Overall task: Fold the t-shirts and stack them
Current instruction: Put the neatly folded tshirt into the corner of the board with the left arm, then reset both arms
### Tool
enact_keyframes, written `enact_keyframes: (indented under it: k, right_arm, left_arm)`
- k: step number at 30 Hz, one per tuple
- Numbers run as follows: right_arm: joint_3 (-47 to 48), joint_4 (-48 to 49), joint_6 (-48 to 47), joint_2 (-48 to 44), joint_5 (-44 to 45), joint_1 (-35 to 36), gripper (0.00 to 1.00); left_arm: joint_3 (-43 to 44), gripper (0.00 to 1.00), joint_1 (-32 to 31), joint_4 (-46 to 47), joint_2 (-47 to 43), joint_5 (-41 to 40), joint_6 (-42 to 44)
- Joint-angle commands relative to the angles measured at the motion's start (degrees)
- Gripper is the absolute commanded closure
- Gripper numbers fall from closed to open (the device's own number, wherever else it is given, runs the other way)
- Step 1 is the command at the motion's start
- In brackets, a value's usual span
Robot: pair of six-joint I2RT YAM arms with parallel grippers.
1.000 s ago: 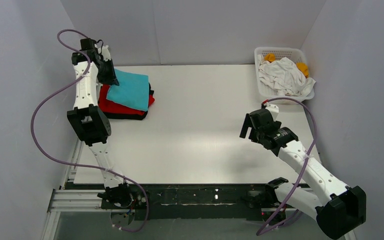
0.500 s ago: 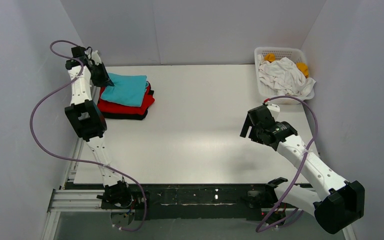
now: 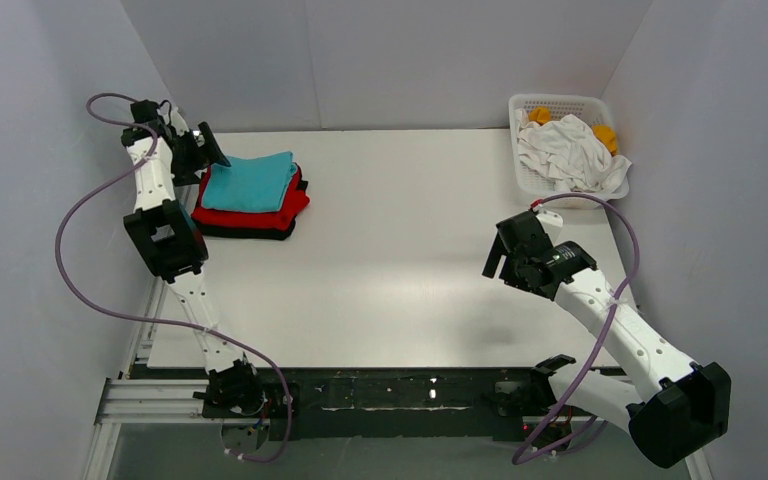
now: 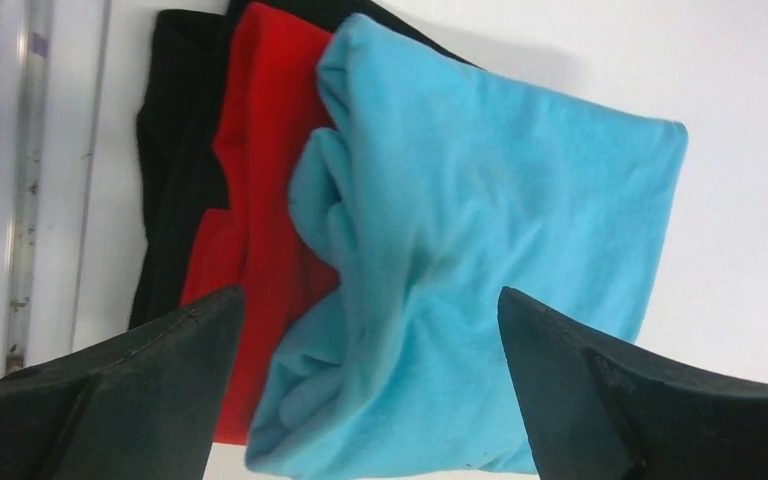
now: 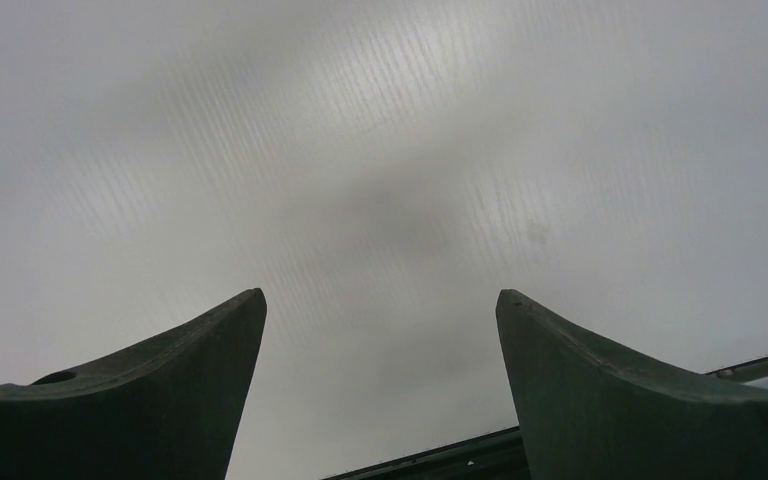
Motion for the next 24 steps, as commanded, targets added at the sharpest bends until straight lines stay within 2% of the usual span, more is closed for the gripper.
enact_keyframes:
  k: [1,5,9,10,12,15,17,21,24]
  right_arm:
    - [2.53,-1.52,0.69,-0.44,2.20,-0.26,0.07]
    - [2.19,-1.35,0.43,-1.99,3.06,-0.26,0.06]
    - [1.03,-1.05,0.55,-4.05,3.41,-0.26,0.06]
    - [0.68,-0.97,0.63,-4.70,3.41,-0.26,0.06]
    - [-0.28,-0.45,0.79,-6.12,3.37,-0.26,0.06]
    - [-1.60,0.73,0.87,-8.53,2.81,-0.30,0.05]
    - [-2.29,1.99,0.55,-10.00,2.21,-0.26,0.05]
    - [-3.02,3.83,0.48,-13.17,1.60,-0.26,0.05]
    - [-5.20,7.18,0.03,-16.38,1.04,-0.26,0.04]
  left_arm:
    - [0.34,0.02,0.83,-2.66,-4.36,-1.14,-6.17]
    - [1.19,0.02,0.11,-2.98,-8.44,-0.96,-10.45]
    - [-1.65,0.02,-2.07,-3.50,-14.92,-12.76,-12.36]
    - [-2.93,0.02,-2.51,-2.95,-16.61,-13.29,-12.48]
    - [-5.73,0.02,-3.05,-1.04,-19.70,-9.48,-13.00]
    - [-11.12,0.02,-3.67,2.62,-23.79,3.84,-17.35]
    - [-14.67,0.02,-5.27,3.70,-26.84,6.05,-19.48]
    - [-27.58,0.02,-13.08,3.90,-37.79,-1.36,-20.01]
    - [-44.84,0.02,-19.03,9.67,-49.55,-5.30,-24.02]
